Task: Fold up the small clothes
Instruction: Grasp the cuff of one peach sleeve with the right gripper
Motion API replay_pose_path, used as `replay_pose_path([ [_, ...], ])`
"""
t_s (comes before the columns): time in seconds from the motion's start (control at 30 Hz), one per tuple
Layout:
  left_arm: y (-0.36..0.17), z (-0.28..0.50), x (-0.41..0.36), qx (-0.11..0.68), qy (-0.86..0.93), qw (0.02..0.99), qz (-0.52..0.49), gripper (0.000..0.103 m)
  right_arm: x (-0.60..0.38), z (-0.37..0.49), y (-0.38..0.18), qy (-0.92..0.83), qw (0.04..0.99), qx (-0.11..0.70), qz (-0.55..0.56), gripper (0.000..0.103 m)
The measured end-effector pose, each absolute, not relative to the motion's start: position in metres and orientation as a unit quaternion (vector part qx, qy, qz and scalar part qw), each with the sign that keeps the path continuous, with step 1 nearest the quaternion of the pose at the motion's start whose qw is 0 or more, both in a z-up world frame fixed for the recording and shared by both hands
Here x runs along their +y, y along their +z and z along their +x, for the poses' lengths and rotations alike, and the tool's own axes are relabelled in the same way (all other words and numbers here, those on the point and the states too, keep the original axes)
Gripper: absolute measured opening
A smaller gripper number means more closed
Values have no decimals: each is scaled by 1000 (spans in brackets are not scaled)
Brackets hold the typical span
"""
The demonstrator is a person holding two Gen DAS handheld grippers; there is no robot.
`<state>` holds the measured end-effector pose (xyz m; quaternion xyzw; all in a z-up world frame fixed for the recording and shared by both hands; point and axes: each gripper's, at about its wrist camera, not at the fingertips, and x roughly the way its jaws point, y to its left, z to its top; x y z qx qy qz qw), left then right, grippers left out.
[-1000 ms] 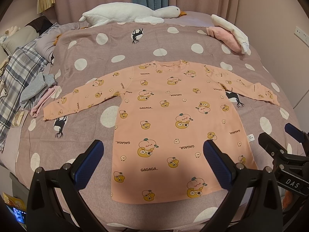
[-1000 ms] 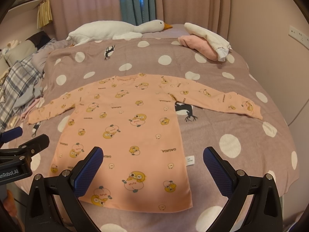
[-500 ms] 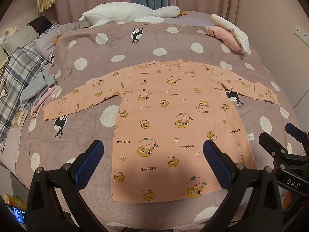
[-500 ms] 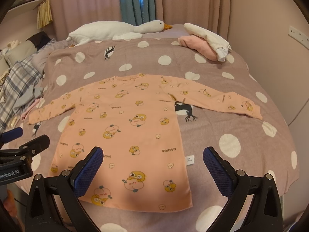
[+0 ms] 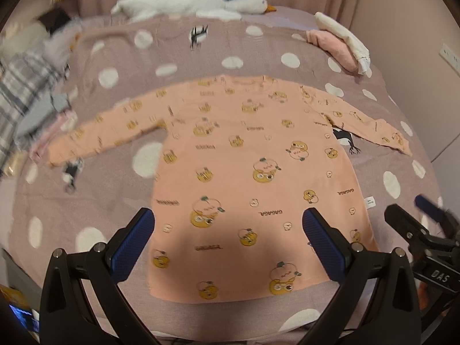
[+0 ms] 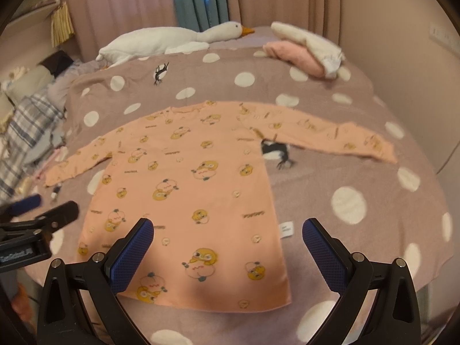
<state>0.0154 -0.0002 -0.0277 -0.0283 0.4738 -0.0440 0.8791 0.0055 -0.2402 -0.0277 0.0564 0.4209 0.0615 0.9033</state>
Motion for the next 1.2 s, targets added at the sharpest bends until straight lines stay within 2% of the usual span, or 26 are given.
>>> replay_pose_path([
  [0.2,-61,36,10,517,-67,849,-91,103,-290,20,-64,90,873,436,198,102],
  [0.33,-75,49,18,531,-89,830,-148,103,-343,30,-84,62,859,420,288,102],
  [0.47,-83,63,20,538,-79,823,-162,103,-400,45,-95,29,848,391,356,102],
  [0.67,-88,90,15,541,-88,820,-166,103,-463,79,-103,-30,847,344,405,102],
  [0.9,-87,119,5,535,-89,826,-155,103,-502,128,-127,-65,822,349,445,102],
  [1.1,-92,138,-2,541,-85,823,-152,103,-529,152,-129,-64,822,294,484,102],
  [1.13,-92,141,-3,541,-84,823,-152,103,-532,152,-129,-67,822,283,490,101],
  [1.2,-93,145,-3,542,-82,823,-152,103,-539,153,-130,-81,823,267,494,89],
])
